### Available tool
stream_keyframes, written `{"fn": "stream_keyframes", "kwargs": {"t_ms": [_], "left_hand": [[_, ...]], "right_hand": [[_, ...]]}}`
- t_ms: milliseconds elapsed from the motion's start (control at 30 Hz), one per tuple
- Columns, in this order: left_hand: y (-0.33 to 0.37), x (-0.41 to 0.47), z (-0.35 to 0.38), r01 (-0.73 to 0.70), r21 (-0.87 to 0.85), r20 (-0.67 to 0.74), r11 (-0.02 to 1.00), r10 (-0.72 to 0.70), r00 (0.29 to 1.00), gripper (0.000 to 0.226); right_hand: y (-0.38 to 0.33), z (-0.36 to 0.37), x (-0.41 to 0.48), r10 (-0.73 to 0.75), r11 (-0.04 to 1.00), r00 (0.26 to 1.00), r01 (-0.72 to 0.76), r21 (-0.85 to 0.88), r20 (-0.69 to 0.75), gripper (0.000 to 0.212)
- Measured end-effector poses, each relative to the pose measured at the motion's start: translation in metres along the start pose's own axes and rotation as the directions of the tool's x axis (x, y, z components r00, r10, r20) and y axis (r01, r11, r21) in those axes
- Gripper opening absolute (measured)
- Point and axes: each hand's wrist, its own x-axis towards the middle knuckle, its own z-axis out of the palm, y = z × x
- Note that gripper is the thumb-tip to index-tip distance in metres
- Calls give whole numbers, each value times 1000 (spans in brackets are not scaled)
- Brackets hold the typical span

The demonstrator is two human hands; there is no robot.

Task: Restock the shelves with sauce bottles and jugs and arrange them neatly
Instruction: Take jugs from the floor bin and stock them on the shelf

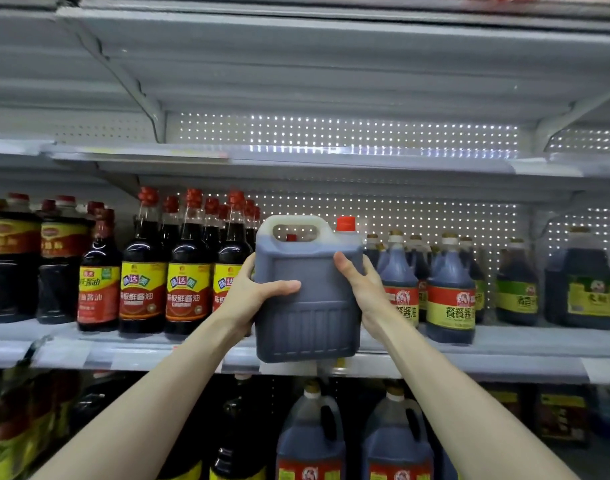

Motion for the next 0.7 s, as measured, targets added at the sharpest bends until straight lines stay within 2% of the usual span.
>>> {"fn": "stream_keyframes", "kwargs": {"t_ms": [33,167,400,567,700], "left_hand": [[-1,4,-2,4,-4,-10,1000,-4,1000,85],[-10,18,-9,3,6,-29,1000,-3,1000,85],[-22,45,-13,-17,26,-34,1000,18,999,77],[-32,54,-11,-8,27,-58,1000,10,998,64],[-37,67,-10,1,32,-60,999,1,998,72]], "right_hand": [[3,2,6,9,1000,1000,-9,-4,-7,102],[16,6,19,44,999,999,-44,12,-1,73],[24,5,45,77,997,996,-78,-14,-46,63],[33,2,60,81,996,995,-82,-21,-52,49],[39,-2,73,93,995,994,-96,-30,-65,32]]}}
